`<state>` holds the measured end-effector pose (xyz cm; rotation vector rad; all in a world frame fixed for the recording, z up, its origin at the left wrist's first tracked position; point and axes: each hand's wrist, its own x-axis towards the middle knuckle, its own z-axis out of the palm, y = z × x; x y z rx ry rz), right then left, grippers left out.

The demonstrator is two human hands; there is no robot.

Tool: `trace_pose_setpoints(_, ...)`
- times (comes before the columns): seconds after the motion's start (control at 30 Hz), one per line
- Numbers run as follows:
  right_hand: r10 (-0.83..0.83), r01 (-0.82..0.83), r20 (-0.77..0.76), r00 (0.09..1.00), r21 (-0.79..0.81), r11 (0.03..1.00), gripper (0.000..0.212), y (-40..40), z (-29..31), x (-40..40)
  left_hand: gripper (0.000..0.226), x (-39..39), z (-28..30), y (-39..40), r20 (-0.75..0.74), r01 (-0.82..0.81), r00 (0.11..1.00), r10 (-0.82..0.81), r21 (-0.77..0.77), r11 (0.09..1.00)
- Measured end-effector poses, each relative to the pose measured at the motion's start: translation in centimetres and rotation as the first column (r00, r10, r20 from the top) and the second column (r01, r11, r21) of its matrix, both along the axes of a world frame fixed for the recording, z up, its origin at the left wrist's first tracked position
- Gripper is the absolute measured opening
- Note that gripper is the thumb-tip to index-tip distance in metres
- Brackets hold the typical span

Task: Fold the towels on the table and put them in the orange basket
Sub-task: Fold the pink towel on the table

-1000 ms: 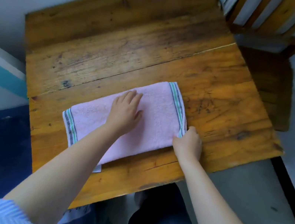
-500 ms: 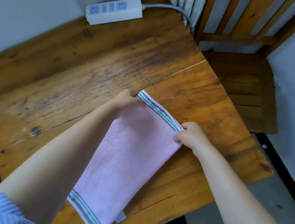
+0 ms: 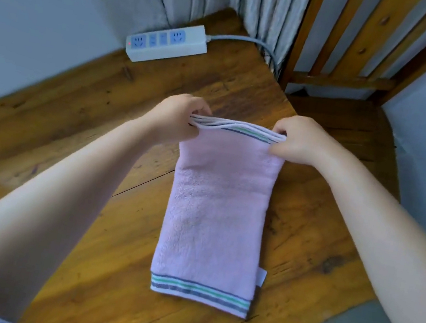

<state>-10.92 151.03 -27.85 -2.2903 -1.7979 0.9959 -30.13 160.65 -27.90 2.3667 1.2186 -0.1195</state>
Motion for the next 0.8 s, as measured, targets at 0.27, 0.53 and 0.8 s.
trace_pose_setpoints(0.27, 0.165, -0.182, 0.123, 0.978, 0.140, 0.973, 0.008, -7.3, 1.6, -3.3, 0.020, -5.0, 1.2, -5.6, -0.139, 0.365, 0.926, -0.351, 0.091, 0.927)
trace_pose_setpoints(0.53, 0.254, -0.340, 0.289, 0.923, 0.306, 0.889, 0.022, -17.3, -1.1, -9.8, 0.015, -11.0, -1.2, -13.5, -0.210, 0.605, 0.790, -0.576, 0.115, 0.788)
trace_pose_setpoints(0.8, 0.201, -0.306, 0.275, 0.940, 0.418, 0.856, 0.036, -22.7, -4.4, -13.1, 0.038, -14.0, -2.3, -18.5, -0.188, 0.719, 0.695, -0.694, 0.196, 0.667)
